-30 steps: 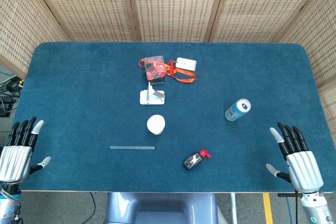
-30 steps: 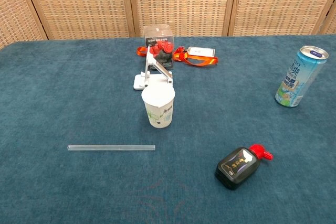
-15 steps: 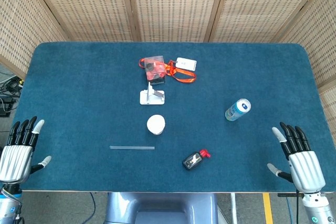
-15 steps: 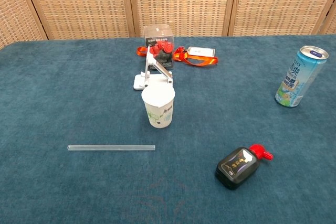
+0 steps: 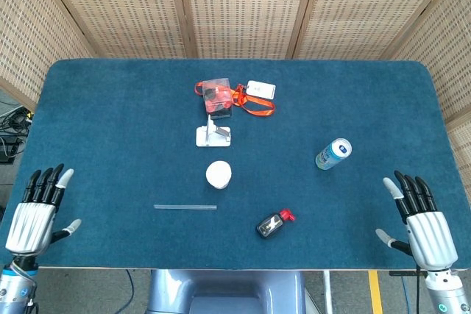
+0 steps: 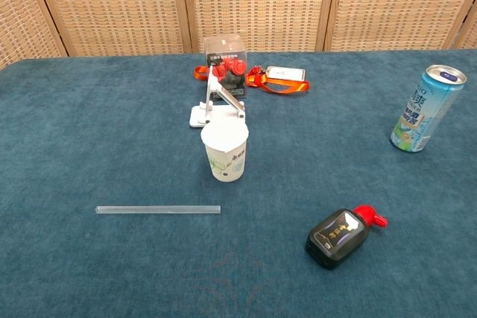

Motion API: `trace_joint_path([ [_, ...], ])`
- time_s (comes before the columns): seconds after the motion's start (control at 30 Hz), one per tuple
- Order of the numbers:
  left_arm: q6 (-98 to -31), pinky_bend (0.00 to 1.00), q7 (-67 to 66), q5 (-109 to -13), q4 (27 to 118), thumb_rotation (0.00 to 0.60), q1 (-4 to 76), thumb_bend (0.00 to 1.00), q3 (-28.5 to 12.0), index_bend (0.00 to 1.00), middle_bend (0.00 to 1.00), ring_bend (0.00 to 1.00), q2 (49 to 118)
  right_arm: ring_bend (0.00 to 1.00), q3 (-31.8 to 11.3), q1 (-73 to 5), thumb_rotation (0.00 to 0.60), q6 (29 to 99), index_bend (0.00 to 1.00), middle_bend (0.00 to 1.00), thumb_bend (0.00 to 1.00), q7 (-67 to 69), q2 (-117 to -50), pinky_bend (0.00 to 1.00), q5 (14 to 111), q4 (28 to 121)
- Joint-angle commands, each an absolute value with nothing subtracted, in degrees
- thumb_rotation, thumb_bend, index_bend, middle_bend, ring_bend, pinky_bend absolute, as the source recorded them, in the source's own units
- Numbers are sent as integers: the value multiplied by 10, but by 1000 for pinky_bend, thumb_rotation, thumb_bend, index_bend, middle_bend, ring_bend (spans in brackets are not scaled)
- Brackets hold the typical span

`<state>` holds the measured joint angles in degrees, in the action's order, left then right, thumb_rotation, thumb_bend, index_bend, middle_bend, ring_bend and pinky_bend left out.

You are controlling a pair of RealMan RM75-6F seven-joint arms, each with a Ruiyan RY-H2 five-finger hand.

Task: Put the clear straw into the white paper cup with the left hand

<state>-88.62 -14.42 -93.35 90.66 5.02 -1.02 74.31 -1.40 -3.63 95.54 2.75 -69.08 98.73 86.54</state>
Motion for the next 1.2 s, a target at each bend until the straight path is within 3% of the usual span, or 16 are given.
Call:
trace_joint_path([
  [0.03,-859,0,-152,-938,908,600,67,181,-7,236,0,0,758,0,-14,-36,600,956,53,0,93,29,-690,0,988,866],
  [0.27,-807,0,-181,-928,914,600,100,284,-14,435,0,0,799,0,-13,-35,600,958,53,0,93,34,-687,0,989,868],
  [0.67,-719,0,-291,-809,917,600,144,328,-52,460,0,0,886,0,-13,-35,600,959,53,0,93,47,-682,0,989,869],
  [1.2,-665,0,-360,-718,921,600,204,332,-78,489,0,0,931,0,-16,-34,600,962,53,0,93,55,-680,0,985,869],
])
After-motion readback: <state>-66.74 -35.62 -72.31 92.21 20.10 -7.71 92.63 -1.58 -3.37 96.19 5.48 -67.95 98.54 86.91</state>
